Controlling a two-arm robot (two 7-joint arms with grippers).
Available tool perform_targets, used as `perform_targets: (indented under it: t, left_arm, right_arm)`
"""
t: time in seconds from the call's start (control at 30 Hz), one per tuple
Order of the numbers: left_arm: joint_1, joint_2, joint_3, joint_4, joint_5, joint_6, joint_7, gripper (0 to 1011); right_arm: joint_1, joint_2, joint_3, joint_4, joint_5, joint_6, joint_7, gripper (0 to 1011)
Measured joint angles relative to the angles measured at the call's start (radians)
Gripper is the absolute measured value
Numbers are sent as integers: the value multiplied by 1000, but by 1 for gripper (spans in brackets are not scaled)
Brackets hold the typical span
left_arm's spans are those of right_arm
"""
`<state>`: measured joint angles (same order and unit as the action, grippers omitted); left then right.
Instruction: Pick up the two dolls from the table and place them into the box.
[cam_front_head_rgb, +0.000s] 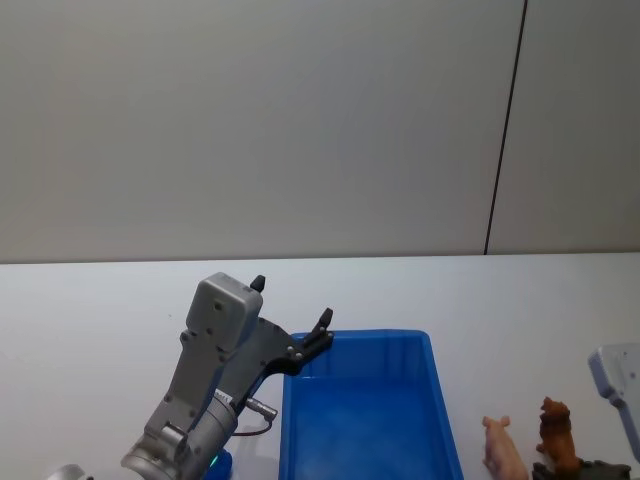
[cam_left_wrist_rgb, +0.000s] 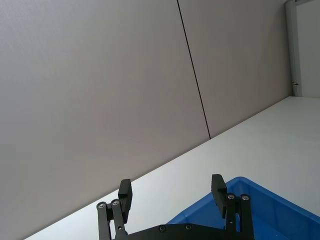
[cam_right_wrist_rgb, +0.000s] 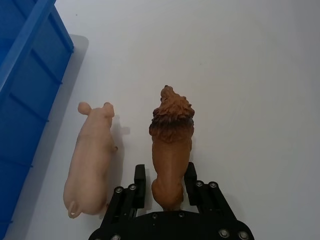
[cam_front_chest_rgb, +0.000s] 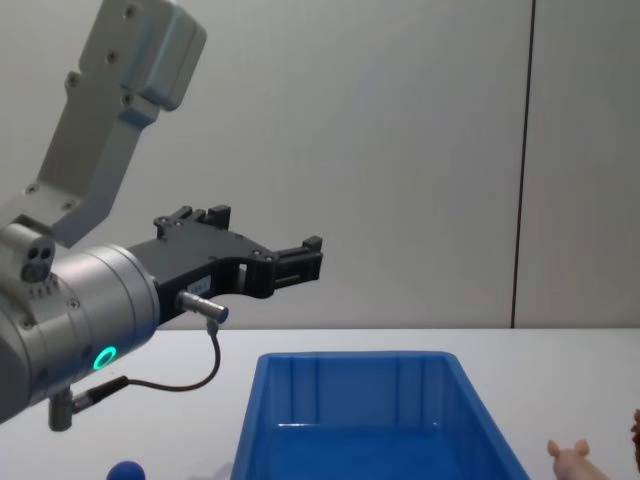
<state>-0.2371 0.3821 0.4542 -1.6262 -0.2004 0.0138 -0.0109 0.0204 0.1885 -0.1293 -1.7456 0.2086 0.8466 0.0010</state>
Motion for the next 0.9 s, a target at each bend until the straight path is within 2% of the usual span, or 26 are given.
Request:
perform_targets:
  t: [0.23, 0.63, 0.9]
  left_arm:
    - [0, 0, 0, 0, 0, 0, 0, 1002]
    - [0, 0, 0, 0, 0, 0, 0, 1002]
    - [0, 0, 0, 0, 0, 0, 0, 1001]
  right_arm:
    - [1, -3, -1, 2, -18, -17, 7, 294]
    - [23, -5, -13, -44, -106, -60, 9, 278]
    - [54, -5, -19, -60, -148, -99, 49, 278]
